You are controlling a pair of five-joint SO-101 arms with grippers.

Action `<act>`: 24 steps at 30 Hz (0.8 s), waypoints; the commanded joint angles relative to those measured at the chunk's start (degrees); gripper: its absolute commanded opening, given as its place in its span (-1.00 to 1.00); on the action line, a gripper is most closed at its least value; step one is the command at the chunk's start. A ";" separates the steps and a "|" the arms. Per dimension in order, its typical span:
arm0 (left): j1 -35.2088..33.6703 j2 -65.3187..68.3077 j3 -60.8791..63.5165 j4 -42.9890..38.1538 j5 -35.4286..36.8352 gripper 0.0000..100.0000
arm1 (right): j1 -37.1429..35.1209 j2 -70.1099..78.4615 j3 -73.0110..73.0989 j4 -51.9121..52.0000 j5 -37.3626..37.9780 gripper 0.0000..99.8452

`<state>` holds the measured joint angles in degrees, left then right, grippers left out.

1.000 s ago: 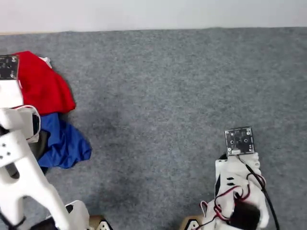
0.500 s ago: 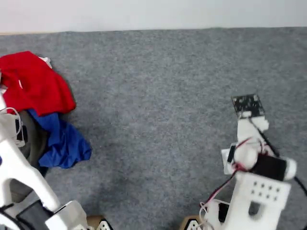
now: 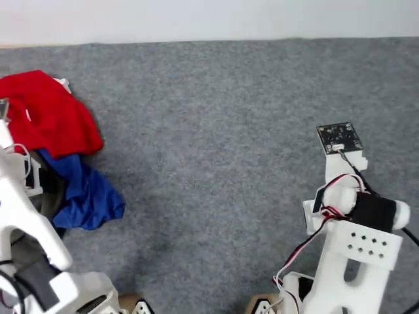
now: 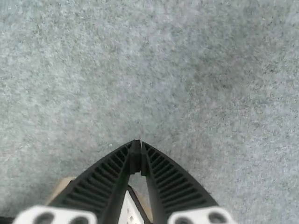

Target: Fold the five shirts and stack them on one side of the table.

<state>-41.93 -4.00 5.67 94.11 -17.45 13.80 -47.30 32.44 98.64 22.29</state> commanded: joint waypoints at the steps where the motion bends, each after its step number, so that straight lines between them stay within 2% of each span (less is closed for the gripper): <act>1: -0.53 1.85 -0.84 -3.69 -0.44 -0.51 | 0.13 0.31 -3.25 0.75 0.44 -0.98; 11: -0.09 12.92 -0.84 -9.49 2.64 -0.52 | 0.13 0.31 -3.25 0.75 0.44 -0.98; 13: -0.09 14.33 -1.01 -9.32 2.81 -0.59 | 0.13 0.31 -3.25 0.48 0.35 -0.98; 18: 1.05 12.48 -1.10 -7.82 2.81 -0.99 | 0.13 0.31 -3.25 0.40 0.26 -0.98; 24: 9.14 2.81 -1.10 -0.97 2.73 -0.99 | 0.13 0.31 -3.08 0.04 0.00 -0.98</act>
<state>-36.92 6.99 5.67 90.33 -14.81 13.80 -47.30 32.44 98.81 22.29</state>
